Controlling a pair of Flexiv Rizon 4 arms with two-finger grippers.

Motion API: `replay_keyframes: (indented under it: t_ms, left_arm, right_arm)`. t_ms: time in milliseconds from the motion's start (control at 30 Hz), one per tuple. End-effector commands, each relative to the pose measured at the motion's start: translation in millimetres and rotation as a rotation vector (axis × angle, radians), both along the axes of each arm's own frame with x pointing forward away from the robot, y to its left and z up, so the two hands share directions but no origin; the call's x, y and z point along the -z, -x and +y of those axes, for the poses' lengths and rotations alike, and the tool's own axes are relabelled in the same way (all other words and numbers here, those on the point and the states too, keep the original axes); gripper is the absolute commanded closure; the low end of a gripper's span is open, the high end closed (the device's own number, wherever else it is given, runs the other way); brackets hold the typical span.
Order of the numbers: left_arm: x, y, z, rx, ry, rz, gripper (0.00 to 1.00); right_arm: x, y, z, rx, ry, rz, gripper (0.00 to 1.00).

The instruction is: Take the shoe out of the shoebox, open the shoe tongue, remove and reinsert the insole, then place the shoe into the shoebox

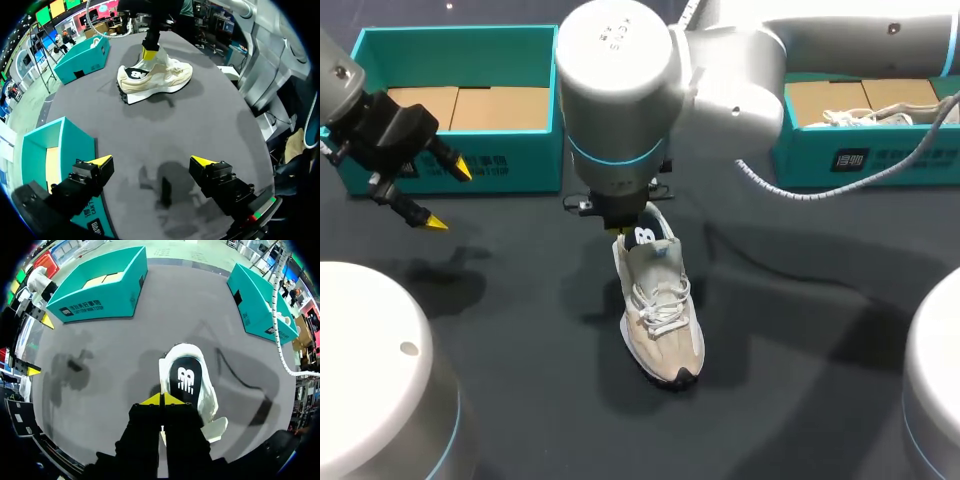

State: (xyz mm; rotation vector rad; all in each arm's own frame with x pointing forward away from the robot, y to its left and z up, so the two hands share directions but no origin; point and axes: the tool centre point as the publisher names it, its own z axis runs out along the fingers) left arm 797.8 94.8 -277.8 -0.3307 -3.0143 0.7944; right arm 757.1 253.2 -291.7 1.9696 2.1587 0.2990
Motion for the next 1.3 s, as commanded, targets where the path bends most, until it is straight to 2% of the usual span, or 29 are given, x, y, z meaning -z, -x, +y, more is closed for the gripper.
replay_keyframes:
  t_ms: [33,400,733,1100,1300]
  left_arm:
    - [-0.3,0.4,0.3,0.001,-0.003,0.0,0.0]
    - [-0.3,0.4,0.3,0.001,-0.003,0.0,0.0]
    - [-0.3,0.4,0.3,0.001,-0.003,0.0,0.0]
    - [-0.3,0.4,0.3,0.001,-0.003,0.0,0.0]
    - [-0.3,0.4,0.3,0.001,-0.003,0.0,0.0]
  right_arm:
    - [12.1,-5.7,5.6,0.026,0.065,-0.001,1.0]
    - [27.7,-14.9,-10.4,0.053,0.138,-0.021,1.0]
    - [42.4,-26.7,-35.3,0.093,0.22,-0.048,1.0]
    - [82.9,-38.0,-48.4,0.083,0.205,0.017,1.0]
    - [95.7,-33.6,-50.4,0.075,0.187,0.035,1.0]
